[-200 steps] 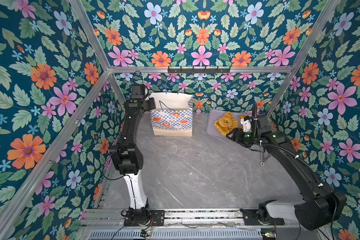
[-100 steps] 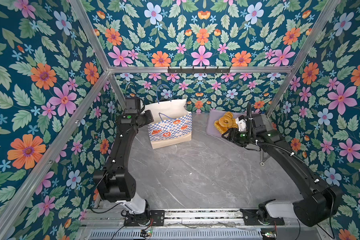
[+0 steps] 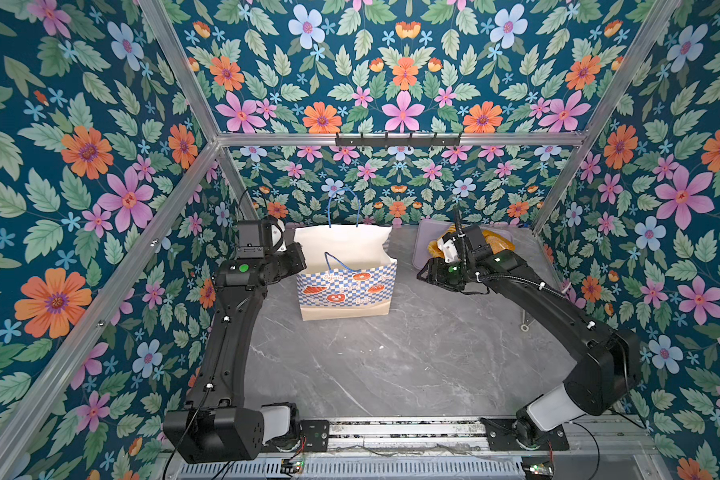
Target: Place the fake bread into the paper bag
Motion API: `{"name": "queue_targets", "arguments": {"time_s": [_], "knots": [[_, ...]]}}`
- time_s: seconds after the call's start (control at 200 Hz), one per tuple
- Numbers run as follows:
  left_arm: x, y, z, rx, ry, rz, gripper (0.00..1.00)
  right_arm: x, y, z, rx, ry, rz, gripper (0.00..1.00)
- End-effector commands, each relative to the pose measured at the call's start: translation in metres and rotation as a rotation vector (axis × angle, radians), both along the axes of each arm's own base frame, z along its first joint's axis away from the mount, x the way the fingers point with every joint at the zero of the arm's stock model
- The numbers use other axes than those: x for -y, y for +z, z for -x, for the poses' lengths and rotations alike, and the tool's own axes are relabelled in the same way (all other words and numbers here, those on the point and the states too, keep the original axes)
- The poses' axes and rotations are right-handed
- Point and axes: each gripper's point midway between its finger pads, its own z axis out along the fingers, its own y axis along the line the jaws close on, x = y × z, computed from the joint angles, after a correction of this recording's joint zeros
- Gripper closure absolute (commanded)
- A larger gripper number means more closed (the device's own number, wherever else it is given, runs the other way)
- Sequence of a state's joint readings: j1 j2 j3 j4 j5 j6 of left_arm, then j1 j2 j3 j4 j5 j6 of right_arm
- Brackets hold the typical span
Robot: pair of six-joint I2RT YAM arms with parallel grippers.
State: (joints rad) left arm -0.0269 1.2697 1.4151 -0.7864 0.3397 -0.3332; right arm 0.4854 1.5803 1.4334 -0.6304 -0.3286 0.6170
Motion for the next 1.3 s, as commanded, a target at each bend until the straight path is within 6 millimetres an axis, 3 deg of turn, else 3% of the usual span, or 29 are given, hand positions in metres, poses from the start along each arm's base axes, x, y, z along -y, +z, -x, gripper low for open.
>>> {"name": "queue_targets", "arguments": {"time_s": [0.0,0.07,0.2,0.35,0.38,0.415,0.53,0.8,0.94,0.965,1.105,1.295], "knots": [[0.003,-0.007,0.009,-0.028,-0.034,-0.007,1.00,-0.007,-0.004,-0.010,0.010,-0.004,-0.004,0.41],[-0.003,-0.015,0.008,-0.049,-0.013,-0.026,0.98,-0.009,-0.013,-0.013,-0.001,-0.007,-0.003,0.41],[-0.011,-0.023,0.001,-0.047,0.033,-0.037,0.46,-0.014,-0.025,-0.014,-0.019,-0.005,-0.027,0.41],[-0.016,-0.007,-0.010,0.006,0.073,-0.034,0.30,-0.030,-0.039,-0.003,-0.035,0.020,-0.046,0.41],[-0.017,-0.002,-0.011,0.022,0.080,-0.032,0.22,-0.034,-0.042,0.001,-0.038,0.027,-0.044,0.41],[-0.018,0.004,-0.013,0.038,0.091,-0.030,0.19,-0.038,-0.047,0.005,-0.045,0.032,-0.041,0.41],[-0.024,0.014,-0.018,0.070,0.121,-0.041,0.18,-0.050,-0.058,0.019,-0.067,0.036,-0.066,0.41],[-0.044,0.009,-0.040,0.056,0.154,-0.061,0.19,-0.091,-0.075,0.057,-0.102,0.098,-0.100,0.42],[-0.074,0.022,-0.050,0.089,0.227,-0.040,0.18,-0.113,-0.068,0.073,-0.086,0.149,-0.123,0.43],[-0.081,0.023,-0.052,0.096,0.248,-0.037,0.18,-0.118,-0.082,0.075,-0.110,0.158,-0.102,0.43],[-0.121,0.029,-0.051,0.122,0.359,-0.001,0.16,-0.153,-0.086,0.095,-0.124,0.247,-0.099,0.43],[-0.168,0.013,-0.034,0.126,0.492,0.113,0.13,-0.195,-0.094,0.120,-0.132,0.363,-0.084,0.44]]}}
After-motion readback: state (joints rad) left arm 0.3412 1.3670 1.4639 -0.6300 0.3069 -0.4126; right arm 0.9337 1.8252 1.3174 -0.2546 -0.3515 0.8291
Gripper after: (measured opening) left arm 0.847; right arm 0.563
